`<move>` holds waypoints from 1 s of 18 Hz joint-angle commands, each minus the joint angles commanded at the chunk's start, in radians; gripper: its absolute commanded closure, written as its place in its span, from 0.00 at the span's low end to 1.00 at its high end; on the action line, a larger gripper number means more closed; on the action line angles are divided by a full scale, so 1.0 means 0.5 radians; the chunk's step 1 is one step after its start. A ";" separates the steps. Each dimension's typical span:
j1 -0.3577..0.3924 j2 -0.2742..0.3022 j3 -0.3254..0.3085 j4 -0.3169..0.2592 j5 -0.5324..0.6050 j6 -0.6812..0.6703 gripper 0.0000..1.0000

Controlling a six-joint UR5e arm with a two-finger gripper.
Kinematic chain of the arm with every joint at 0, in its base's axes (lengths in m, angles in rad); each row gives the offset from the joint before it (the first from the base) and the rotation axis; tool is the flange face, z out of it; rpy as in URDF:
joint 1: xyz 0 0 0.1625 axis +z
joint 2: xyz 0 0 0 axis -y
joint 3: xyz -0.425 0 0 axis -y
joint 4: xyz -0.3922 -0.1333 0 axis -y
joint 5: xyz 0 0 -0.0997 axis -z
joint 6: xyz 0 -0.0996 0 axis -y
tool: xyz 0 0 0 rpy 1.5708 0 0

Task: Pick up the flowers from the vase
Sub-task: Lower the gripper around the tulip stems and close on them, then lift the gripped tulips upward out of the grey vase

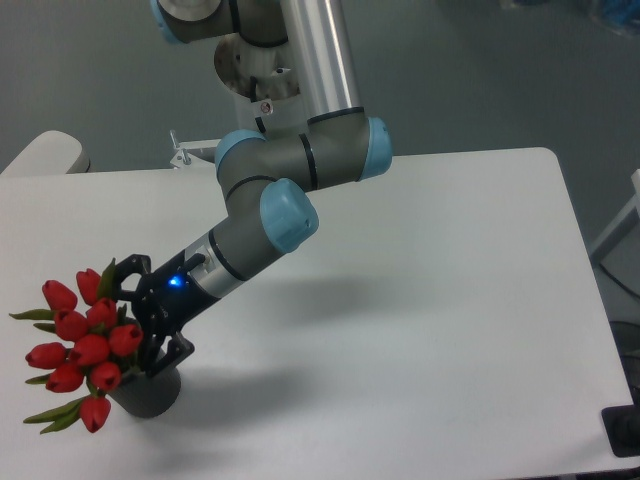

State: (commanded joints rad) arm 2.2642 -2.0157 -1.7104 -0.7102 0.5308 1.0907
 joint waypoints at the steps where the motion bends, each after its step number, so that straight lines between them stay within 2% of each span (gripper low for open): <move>1: 0.000 0.000 0.000 0.000 0.000 0.003 0.27; 7: 0.000 -0.003 0.018 0.000 -0.012 0.003 0.39; 13: 0.003 -0.006 0.028 0.000 -0.009 0.006 0.61; 18: 0.009 -0.003 0.043 0.000 -0.009 0.003 0.63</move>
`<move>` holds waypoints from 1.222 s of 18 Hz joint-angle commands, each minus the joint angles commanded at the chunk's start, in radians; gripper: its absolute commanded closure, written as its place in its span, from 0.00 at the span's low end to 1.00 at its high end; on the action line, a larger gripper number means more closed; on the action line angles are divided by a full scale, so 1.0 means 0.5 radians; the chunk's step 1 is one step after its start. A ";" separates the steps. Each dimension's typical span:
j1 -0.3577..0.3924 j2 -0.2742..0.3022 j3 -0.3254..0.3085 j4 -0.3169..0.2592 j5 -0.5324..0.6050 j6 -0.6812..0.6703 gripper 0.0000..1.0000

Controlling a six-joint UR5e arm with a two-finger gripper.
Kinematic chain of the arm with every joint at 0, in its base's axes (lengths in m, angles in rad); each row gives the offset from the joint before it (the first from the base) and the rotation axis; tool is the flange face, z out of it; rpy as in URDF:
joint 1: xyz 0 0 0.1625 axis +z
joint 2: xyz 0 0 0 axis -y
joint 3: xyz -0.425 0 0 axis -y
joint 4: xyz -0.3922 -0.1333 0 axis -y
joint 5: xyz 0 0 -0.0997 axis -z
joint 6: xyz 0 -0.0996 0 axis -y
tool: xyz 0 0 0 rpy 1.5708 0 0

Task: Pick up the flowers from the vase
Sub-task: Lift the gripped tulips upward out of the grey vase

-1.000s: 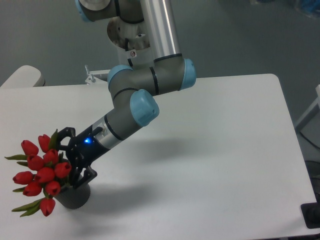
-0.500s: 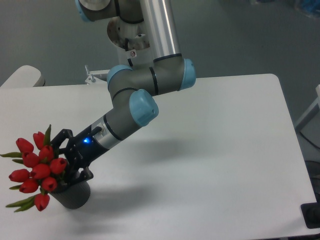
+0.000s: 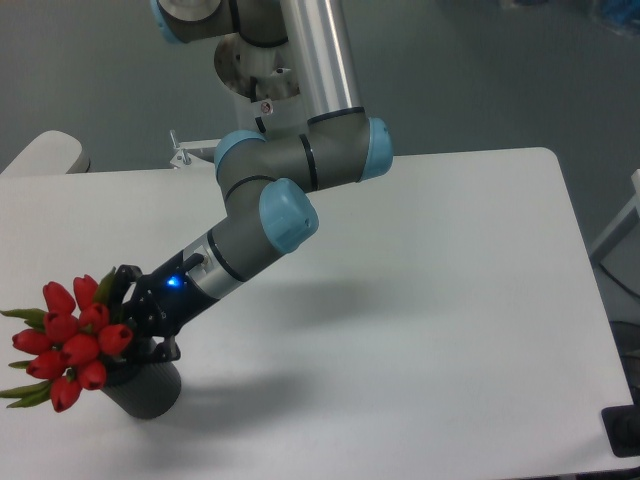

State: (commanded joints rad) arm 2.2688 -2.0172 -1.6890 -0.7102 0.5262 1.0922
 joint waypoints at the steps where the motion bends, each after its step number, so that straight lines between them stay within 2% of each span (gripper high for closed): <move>1: 0.003 0.006 0.015 0.000 -0.003 -0.009 0.63; 6: 0.012 0.052 0.064 0.000 -0.003 -0.159 0.63; 15: 0.018 0.215 0.215 -0.003 -0.003 -0.650 0.63; 22: 0.028 0.236 0.362 -0.003 -0.003 -0.868 0.63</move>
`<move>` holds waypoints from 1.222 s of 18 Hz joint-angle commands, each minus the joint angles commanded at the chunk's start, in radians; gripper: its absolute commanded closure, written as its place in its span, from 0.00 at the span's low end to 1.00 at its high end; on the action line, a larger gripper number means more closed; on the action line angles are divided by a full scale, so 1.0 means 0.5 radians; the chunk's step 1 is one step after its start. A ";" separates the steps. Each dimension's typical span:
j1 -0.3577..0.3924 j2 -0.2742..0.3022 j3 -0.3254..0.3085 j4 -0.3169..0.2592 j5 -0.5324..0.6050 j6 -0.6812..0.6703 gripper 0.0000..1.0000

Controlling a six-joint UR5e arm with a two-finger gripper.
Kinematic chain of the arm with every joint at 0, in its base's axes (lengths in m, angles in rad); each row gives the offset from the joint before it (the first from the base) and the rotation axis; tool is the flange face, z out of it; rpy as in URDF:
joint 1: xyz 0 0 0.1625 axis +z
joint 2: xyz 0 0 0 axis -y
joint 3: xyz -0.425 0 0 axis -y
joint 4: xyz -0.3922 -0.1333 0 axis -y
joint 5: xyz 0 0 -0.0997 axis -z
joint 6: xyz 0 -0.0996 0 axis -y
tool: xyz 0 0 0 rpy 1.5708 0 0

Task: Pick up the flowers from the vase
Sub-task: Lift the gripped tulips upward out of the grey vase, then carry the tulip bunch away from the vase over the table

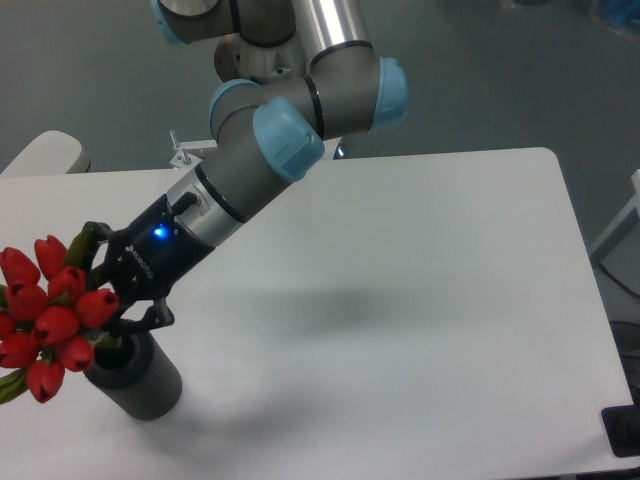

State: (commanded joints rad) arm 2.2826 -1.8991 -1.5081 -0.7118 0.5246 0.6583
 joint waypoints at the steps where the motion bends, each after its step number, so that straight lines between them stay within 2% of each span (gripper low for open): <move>1: 0.003 -0.003 0.034 0.000 0.003 -0.037 0.63; 11: 0.110 -0.003 0.224 -0.003 -0.040 -0.325 0.63; 19: 0.261 -0.028 0.255 0.000 -0.074 -0.307 0.64; 22: 0.325 -0.049 0.249 0.000 -0.080 -0.206 0.64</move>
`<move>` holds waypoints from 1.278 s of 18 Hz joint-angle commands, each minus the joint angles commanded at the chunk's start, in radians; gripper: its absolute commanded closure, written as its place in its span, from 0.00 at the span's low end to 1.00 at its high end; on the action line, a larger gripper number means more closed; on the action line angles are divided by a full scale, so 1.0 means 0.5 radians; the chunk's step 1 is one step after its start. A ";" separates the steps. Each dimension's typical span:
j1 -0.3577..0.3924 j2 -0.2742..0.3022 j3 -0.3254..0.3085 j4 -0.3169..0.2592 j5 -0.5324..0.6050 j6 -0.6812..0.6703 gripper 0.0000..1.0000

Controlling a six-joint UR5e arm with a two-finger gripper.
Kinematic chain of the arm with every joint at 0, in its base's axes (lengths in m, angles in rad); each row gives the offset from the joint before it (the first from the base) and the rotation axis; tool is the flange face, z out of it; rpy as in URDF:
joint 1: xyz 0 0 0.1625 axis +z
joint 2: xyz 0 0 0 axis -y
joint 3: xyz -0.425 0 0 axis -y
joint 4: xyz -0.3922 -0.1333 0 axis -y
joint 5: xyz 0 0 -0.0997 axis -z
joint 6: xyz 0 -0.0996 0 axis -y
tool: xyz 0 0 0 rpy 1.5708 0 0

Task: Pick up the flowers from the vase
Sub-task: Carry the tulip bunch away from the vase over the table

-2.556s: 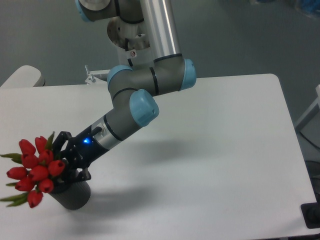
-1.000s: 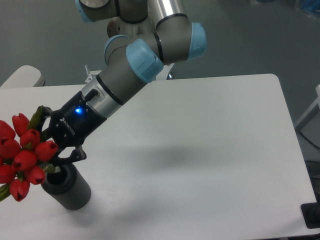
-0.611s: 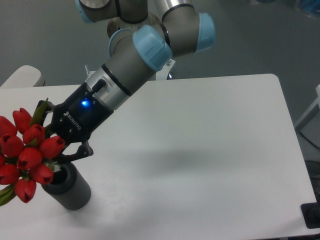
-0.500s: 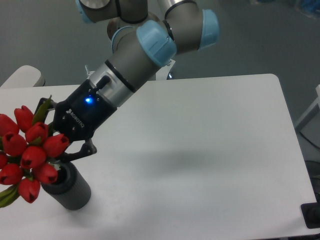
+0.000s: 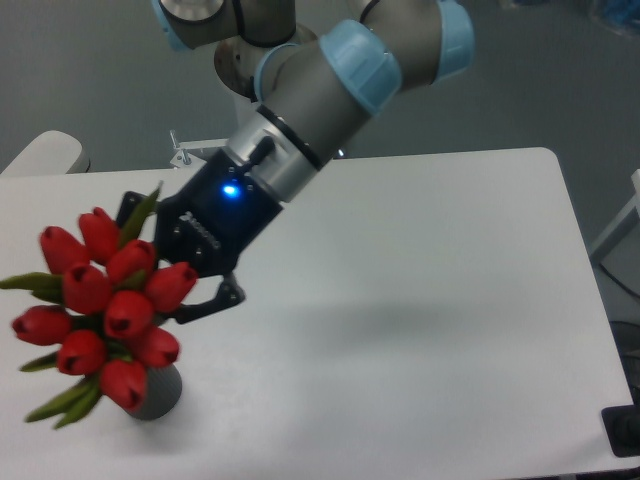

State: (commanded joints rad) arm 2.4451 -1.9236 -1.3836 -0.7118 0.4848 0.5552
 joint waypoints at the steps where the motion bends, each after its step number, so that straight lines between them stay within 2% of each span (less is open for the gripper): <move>1: 0.015 -0.006 0.003 0.000 0.000 0.015 0.64; 8: 0.068 -0.049 -0.037 -0.003 -0.003 0.181 0.64; 18: 0.236 -0.058 -0.126 0.006 -0.083 0.439 0.64; 23: 0.239 -0.058 -0.135 0.006 -0.120 0.457 0.64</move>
State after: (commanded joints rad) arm 2.5648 -1.9528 -1.4511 -0.7087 0.4249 0.7839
